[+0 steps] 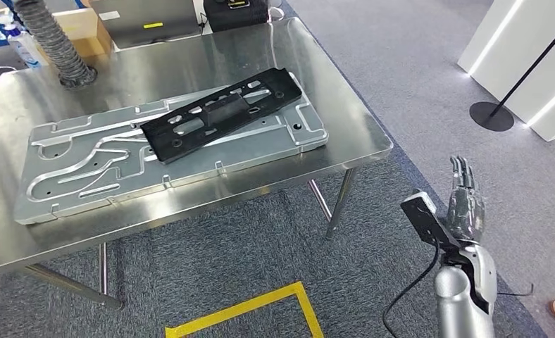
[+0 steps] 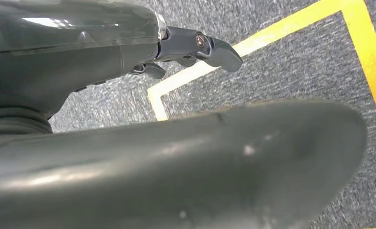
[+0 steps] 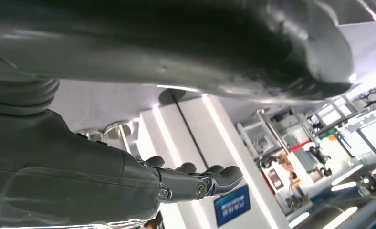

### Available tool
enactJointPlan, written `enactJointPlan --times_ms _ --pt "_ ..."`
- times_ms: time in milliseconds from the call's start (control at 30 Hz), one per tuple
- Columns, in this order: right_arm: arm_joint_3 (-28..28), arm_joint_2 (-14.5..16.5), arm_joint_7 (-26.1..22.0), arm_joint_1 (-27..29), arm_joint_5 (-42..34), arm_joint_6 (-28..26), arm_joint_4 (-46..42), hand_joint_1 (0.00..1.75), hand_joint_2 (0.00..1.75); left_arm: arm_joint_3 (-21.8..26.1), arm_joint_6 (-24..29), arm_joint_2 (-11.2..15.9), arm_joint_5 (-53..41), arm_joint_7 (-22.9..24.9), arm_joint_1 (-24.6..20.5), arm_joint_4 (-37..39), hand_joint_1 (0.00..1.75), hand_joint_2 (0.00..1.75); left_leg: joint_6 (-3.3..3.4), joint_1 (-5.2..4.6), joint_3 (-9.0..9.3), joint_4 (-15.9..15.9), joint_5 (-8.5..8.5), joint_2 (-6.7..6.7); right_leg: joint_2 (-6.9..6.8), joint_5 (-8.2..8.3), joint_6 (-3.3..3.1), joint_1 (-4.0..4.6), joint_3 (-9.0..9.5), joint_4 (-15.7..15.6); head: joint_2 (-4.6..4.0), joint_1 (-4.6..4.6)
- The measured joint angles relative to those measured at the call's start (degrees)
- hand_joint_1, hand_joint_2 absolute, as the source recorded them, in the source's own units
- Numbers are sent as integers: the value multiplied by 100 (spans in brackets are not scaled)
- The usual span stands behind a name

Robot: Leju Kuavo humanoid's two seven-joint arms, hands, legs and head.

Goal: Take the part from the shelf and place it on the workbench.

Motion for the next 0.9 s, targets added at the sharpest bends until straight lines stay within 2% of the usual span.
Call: enactJointPlan --times_ms 33,67,133,167,200,267,300,333,367,400,433,467,500,533,567,600,633,667,700,733,800,833,867,900 --pt "-48 1 -32 97 -26 -42 -56 0 0 -1 8 4 -5 -5 -31 -2 0 0 29 -54 186 -298 -9 57 -53 46 21 -9 1 -11 0 1" --pt "-85 4 -68 179 -53 -97 -85 0 0 -1 14 8 -9 -14 -53 -3 0 0 30 -87 265 -456 -13 71 -112 93 51 -23 8 -31 0 1" --pt "-142 48 -158 297 -77 -256 -91 0 0 -2 19 -7 -21 -29 -68 -2 0 0 31 -87 206 -558 155 -9 -189 161 115 -54 15 -77 0 2" --pt "-161 102 -214 344 -85 -383 -75 0 0 -2 20 -15 -31 -32 -69 -1 0 0 45 -68 154 -595 247 -45 -165 72 161 -62 -14 -38 0 2" --pt "-186 166 -272 388 -99 -536 -42 0 0 -1 25 -22 -39 -32 -68 -1 0 0 56 -41 83 -629 351 -77 -119 -138 214 -68 -64 101 0 3" --pt "-240 318 -376 464 -133 -839 78 0 0 -1 32 -34 -56 -32 -69 1 0 0 63 0 -98 -639 521 -137 -28 -765 322 -108 -223 705 0 3" --pt "-264 396 -408 495 -144 -940 146 0 0 -2 35 -42 -60 -31 -66 1 0 0 50 16 -193 -632 597 -162 -19 -990 366 -137 -293 1083 0 2" --pt "-283 488 -430 522 -147 -1000 203 0 0 -2 34 -49 -62 -31 -62 1 0 0 28 34 -298 -619 670 -180 -16 -1060 409 -168 -319 1383 0 2" --pt "-301 586 -443 541 -148 -1032 245 0 0 -2 33 -57 -62 -31 -56 1 0 0 1 57 -407 -595 740 -191 -15 -992 452 -199 -275 1536 0 2" --pt "-321 689 -451 552 -148 -1047 277 0 0 -2 32 -62 -62 -30 -52 1 0 0 -34 87 -526 -558 802 -200 -13 -835 495 -231 -132 1487 0 2" --pt "-343 792 -455 555 -149 -1055 302 0 0 -2 32 -65 -62 -30 -49 1 0 0 -72 118 -643 -507 853 -208 -3 -680 540 -265 117 1233 0 2" --pt "-368 887 -458 554 -153 -1074 321 0 0 -2 33 -67 -62 -30 -48 1 0 0 -112 141 -748 -443 891 -220 40 -631 576 -297 449 822 0 2" --pt "-396 972 -466 555 -160 -1117 337 0 0 -3 36 -68 -65 -28 -51 1 0 0 -153 156 -837 -381 922 -235 92 -681 576 -308 768 372 0 2" --pt "-436 1053 -496 557 -175 -1207 371 0 0 -4 39 -71 -72 -26 -55 1 0 0 -196 163 -896 -335 958 -249 127 -768 549 -311 993 30 0 2" --pt "-486 1114 -543 559 -199 -1328 430 0 0 -5 45 -74 -79 -19 -57 1 0 0 -238 170 -934 -309 998 -266 150 -854 504 -296 1114 -177 0 2" --pt "-541 1156 -613 564 -247 -1463 520 0 0 -7 49 -79 -88 -9 -57 1 0 0 -283 176 -951 -305 1042 -285 134 -875 440 -275 1127 -243 0 1" --pt "-596 1182 -704 562 -325 -1600 656 0 0 -8 57 -83 -100 3 -52 1 0 0 -323 190 -963 -300 1068 -301 96 -837 379 -276 1099 -238 0 2" --pt "-648 1188 -807 547 -440 -1698 837 0 0 -9 69 -85 -113 18 -47 1 0 0 -349 205 -994 -248 1012 -314 66 -793 323 -272 1072 -241 0 2" --pt "-707 1171 -932 521 -605 -1768 1080 0 0 -11 82 -87 -129 32 -44 1 0 0 -366 217 -1054 -102 851 -322 32 -741 263 -272 1035 -252 0 2" --pt "-777 1146 -1072 483 -795 -1814 1385 0 0 -15 96 -90 -150 43 -42 1 0 0 -374 230 -1148 159 598 -323 -2 -685 216 -268 984 -261 0 2" --pt "-987 1067 -1419 392 -1270 -1826 2191 0 0 -32 110 -94 -188 66 -43 1 0 0 -392 240 -1363 912 55 -322 -60 -577 175 -234 847 -256 0 2" --pt "-1115 1041 -1589 344 -1508 -1798 2628 0 0 -43 112 -95 -206 76 -41 1 0 0 -403 243 -1417 1232 -70 -322 -85 -522 176 -219 772 -251 0 2" --pt "-1260 1023 -1748 290 -1742 -1750 3071 0 0 -52 113 -95 -222 86 -39 1 0 0 -410 247 -1392 1402 -58 -321 -110 -467 181 -204 690 -242 0 2" --pt "-1410 1019 -1859 235 -1922 -1692 3487 0 0 -58 113 -95 -235 96 -36 1 0 0 -410 249 -1270 1371 61 -320 -130 -412 190 -194 607 -229 0 2"
